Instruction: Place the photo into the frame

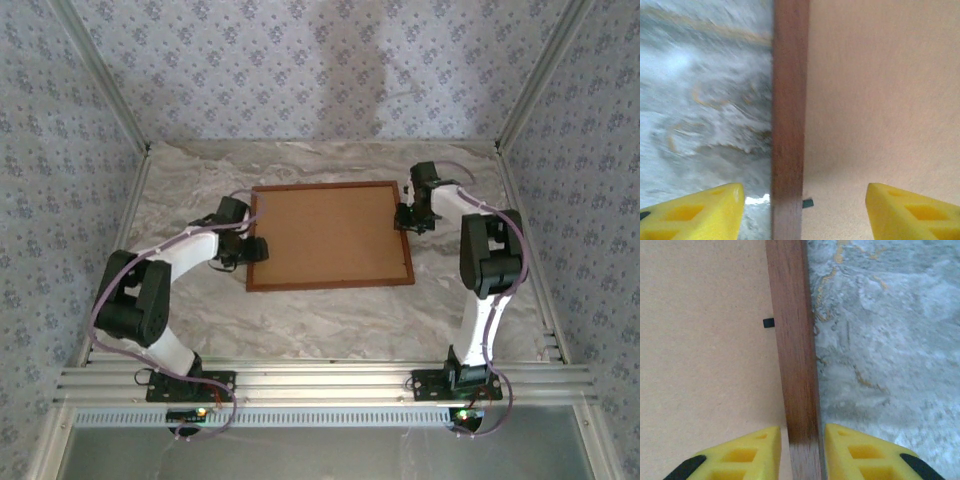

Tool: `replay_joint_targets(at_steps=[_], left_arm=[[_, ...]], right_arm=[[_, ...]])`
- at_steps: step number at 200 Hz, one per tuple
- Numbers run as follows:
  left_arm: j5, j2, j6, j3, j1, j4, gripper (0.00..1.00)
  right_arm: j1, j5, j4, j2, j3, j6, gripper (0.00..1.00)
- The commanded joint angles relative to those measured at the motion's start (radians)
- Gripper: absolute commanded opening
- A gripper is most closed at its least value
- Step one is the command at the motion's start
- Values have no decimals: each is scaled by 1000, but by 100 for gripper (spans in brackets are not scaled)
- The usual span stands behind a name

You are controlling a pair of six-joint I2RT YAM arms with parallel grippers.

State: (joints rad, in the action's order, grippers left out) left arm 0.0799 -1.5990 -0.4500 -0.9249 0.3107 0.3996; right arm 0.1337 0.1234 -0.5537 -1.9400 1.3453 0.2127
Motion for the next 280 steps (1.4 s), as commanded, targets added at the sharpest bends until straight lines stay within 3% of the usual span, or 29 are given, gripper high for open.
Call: replay_joint_targets(at_steps=[1, 21, 39, 85, 114, 160, 177, 188, 212, 225, 249, 280], left_arm=[[-13, 33, -41, -4, -48, -99, 70], [30, -34, -51, -34, -77, -136, 72], [88, -102, -54, -75, -78, -146, 72], [267, -167, -65, -69, -43, -183, 69], [333, -69, -74, 44, 22, -187, 67], [432, 139, -94, 273, 224, -227, 67], [409, 237, -19, 296, 259, -182, 69], [326, 305, 30, 294, 255, -145, 71], [112, 397, 87, 269, 214, -186, 81], [60, 376, 99, 240, 153, -252, 85], [56, 191, 168, 95, 47, -282, 87], [88, -135, 331, -237, 38, -125, 88]], right_arm=[[-23, 0, 77, 114, -43, 61, 42], [-45, 56, 136, 94, -59, 93, 58], [-46, 95, 135, 27, -21, 101, 64], [-30, 183, 159, -81, 55, 128, 65], [6, 246, 174, -146, 154, 134, 58], [81, 353, 249, -335, 452, 193, 52], [106, 371, 228, -399, 573, 213, 55], [110, 364, 180, -401, 607, 203, 59], [86, 212, 114, -284, 519, 132, 67], [75, 132, 111, -185, 412, 103, 71], [51, 41, 146, 2, 176, 92, 76], [6, 9, 206, 181, -57, 96, 78]])
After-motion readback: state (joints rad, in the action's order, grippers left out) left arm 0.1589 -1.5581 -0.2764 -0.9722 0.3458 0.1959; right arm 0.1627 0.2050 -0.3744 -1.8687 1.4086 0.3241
